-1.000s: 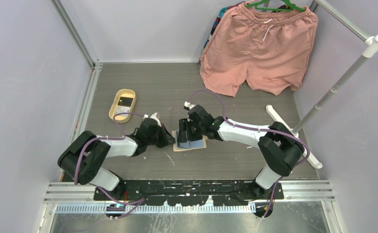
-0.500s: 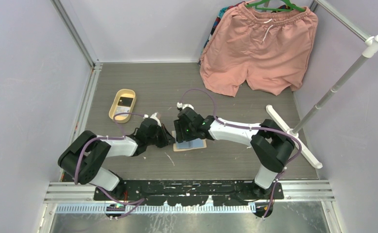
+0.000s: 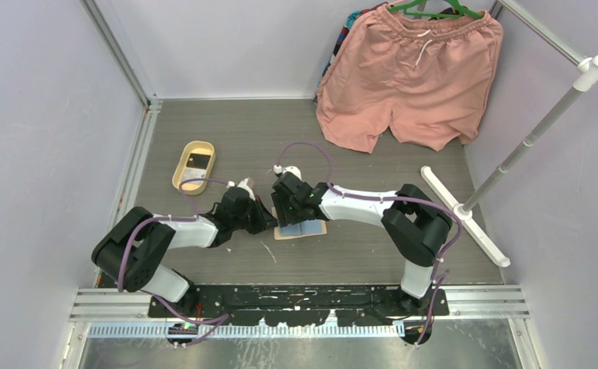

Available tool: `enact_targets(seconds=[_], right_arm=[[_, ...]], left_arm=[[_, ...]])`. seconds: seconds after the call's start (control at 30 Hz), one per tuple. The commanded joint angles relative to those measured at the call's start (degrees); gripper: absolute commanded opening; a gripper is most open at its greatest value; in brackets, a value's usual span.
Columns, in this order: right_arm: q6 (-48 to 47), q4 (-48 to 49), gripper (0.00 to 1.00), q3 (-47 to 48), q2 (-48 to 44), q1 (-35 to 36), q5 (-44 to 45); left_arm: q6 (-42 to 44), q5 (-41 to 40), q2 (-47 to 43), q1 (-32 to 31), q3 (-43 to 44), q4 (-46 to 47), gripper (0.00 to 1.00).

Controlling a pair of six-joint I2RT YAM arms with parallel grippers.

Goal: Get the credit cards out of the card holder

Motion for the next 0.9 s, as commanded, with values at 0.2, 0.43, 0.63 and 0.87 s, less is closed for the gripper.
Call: enact_targets(seconds=[0.2,0.43,0.63,0.87], right_arm=[[0.41,1.60,0.59,-4.35,-0.58,0.22,3.81],[-0.68,0.15,0.60,-7.32,-1.73,0.06,7.25],[-1.37,-1.04,0.61,-8.18,-2.76,-0.70,9.02],[-1.46,-2.46,0.61,-8.84,-3.48,-1.64,11.13]], left_arm=[[1.42,-3.05,1.32,0.00,-1.35,-3.50,0.00],[1.61,-3.26,0.76,0.07,-1.16,-4.31,0.00],[1.72,-3.28,0.69,0.07,-1.11,-4.58,0.00],[2.08,-3.28,0.39,0.03,-1.14,-5.22,0.00]])
